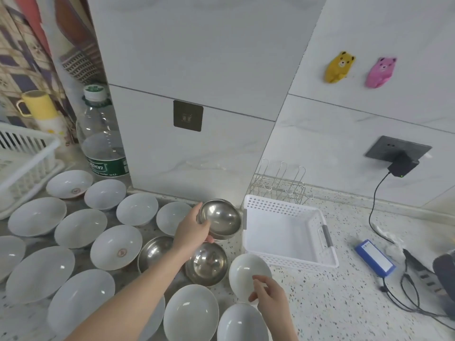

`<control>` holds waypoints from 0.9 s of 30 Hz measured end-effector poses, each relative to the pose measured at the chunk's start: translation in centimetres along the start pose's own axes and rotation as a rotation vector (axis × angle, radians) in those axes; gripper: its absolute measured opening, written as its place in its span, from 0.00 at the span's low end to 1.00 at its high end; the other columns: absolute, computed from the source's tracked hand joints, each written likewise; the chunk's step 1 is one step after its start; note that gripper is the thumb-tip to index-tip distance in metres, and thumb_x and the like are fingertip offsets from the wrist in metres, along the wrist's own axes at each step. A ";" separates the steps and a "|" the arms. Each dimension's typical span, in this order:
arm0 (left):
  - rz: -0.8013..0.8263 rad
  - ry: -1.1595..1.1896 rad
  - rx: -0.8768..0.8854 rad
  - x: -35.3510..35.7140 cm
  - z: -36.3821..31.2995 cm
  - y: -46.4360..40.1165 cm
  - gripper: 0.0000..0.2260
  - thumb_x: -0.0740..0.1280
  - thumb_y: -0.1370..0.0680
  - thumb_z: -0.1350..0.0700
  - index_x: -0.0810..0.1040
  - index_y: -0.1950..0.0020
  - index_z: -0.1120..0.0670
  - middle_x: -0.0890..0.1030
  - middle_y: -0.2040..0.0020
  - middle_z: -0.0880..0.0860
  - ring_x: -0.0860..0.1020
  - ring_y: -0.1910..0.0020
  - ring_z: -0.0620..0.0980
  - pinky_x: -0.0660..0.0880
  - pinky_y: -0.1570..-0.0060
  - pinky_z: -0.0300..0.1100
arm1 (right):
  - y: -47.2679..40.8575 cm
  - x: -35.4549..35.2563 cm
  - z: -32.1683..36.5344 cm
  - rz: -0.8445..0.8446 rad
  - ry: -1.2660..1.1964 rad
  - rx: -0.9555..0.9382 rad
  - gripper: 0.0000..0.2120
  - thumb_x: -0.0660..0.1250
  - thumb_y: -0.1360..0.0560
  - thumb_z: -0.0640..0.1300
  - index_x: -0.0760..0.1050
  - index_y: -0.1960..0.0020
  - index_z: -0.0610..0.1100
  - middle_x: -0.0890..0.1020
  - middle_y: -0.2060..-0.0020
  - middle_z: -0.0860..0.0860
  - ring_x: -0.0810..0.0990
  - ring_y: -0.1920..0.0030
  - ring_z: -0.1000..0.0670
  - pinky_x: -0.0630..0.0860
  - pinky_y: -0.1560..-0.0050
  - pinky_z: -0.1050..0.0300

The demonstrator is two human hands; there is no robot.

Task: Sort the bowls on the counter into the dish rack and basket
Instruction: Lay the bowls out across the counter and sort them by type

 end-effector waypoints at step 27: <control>-0.192 0.510 -0.158 -8.8 5.9 2.6 0.11 0.61 0.22 0.63 0.73 0.42 0.52 0.82 0.72 0.58 0.67 0.82 0.43 0.58 0.84 0.34 | -6.8 7.9 7.4 0.086 -0.143 0.119 0.27 0.62 0.21 0.48 0.58 0.25 0.50 0.80 0.40 0.39 0.83 0.67 0.53 0.67 0.76 0.65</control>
Point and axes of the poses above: each hand's wrist, its own y-axis away from the middle knuckle, its own x-axis out of the palm, z = x × y, the point moved 10 cm from there along -y, towards the middle knuckle
